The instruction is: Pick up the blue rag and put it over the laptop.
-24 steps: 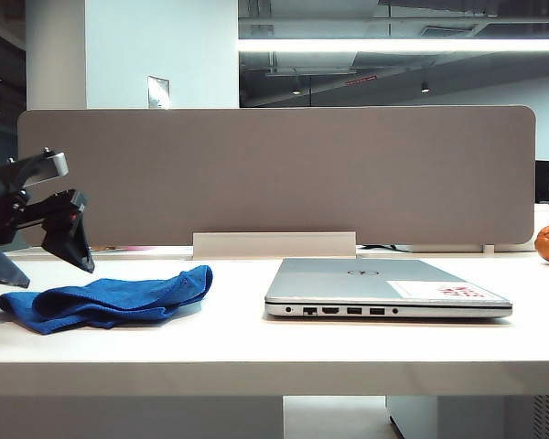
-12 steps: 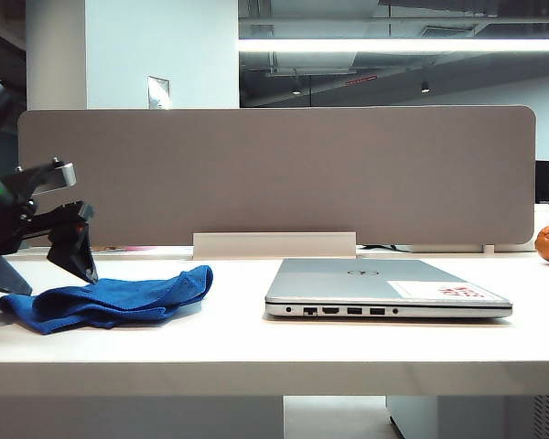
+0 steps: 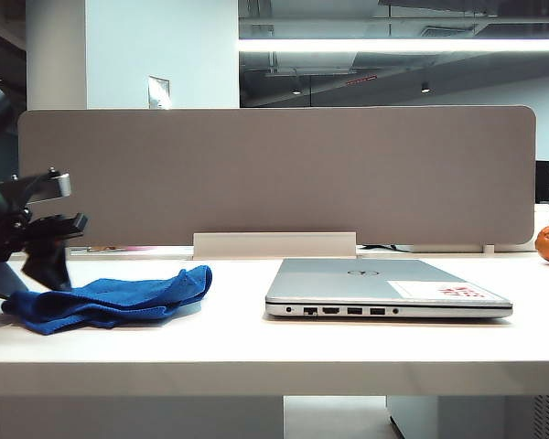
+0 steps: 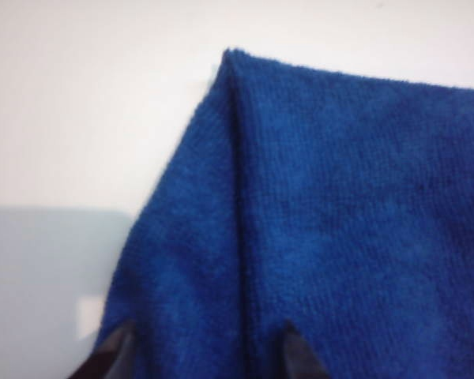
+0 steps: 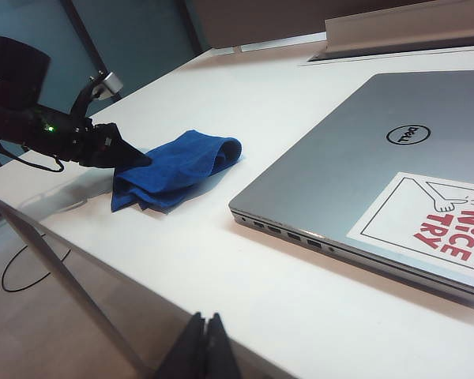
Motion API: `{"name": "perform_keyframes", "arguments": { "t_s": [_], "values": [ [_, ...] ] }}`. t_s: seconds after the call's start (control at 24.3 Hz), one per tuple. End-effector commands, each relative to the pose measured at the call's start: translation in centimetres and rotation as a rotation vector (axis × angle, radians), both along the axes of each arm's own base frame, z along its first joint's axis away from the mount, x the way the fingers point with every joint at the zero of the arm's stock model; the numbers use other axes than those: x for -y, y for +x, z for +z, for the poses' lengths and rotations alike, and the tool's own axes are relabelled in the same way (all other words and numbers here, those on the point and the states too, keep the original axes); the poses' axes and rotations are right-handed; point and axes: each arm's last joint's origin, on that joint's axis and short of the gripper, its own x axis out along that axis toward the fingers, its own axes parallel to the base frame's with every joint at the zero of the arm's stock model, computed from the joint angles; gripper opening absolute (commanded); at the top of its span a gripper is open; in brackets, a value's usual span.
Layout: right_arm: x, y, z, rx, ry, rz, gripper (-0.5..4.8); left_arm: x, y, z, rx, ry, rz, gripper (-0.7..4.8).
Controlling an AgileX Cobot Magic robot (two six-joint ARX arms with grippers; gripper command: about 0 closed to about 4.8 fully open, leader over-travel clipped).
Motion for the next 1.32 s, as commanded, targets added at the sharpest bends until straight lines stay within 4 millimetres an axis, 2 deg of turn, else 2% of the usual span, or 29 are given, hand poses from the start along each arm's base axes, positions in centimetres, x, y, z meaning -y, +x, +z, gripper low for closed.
{"name": "perform_keyframes", "arguments": {
  "t_s": [0.04,0.16,0.33,0.45,0.58,0.99,1.32],
  "values": [
    [0.0,0.0,-0.1,0.007,0.000,-0.003,0.00,0.0,0.0,0.0,-0.013,0.006,-0.003,2.36],
    [0.0,0.0,-0.1,0.007,0.000,-0.003,0.00,0.0,0.0,0.0,-0.017,0.006,-0.003,2.21],
    [0.0,0.0,-0.1,0.007,0.000,-0.002,0.00,0.1,-0.1,0.0,-0.017,-0.010,-0.020,1.18],
    [0.0,0.0,-0.1,0.007,0.000,-0.003,0.00,0.4,-0.1,0.0,-0.018,-0.034,-0.049,0.90],
    [0.0,0.0,-0.1,0.007,0.000,-0.003,-0.01,0.5,-0.1,0.0,-0.020,-0.051,-0.068,-0.04],
    [0.0,0.0,-0.1,0.007,0.000,-0.002,0.00,0.9,0.5,1.3,0.091,-0.152,-0.166,-0.06],
    [0.0,0.0,-0.1,0.007,0.000,-0.003,0.00,1.3,0.7,4.5,0.275,-0.266,-0.192,-0.06]
  ]
}}
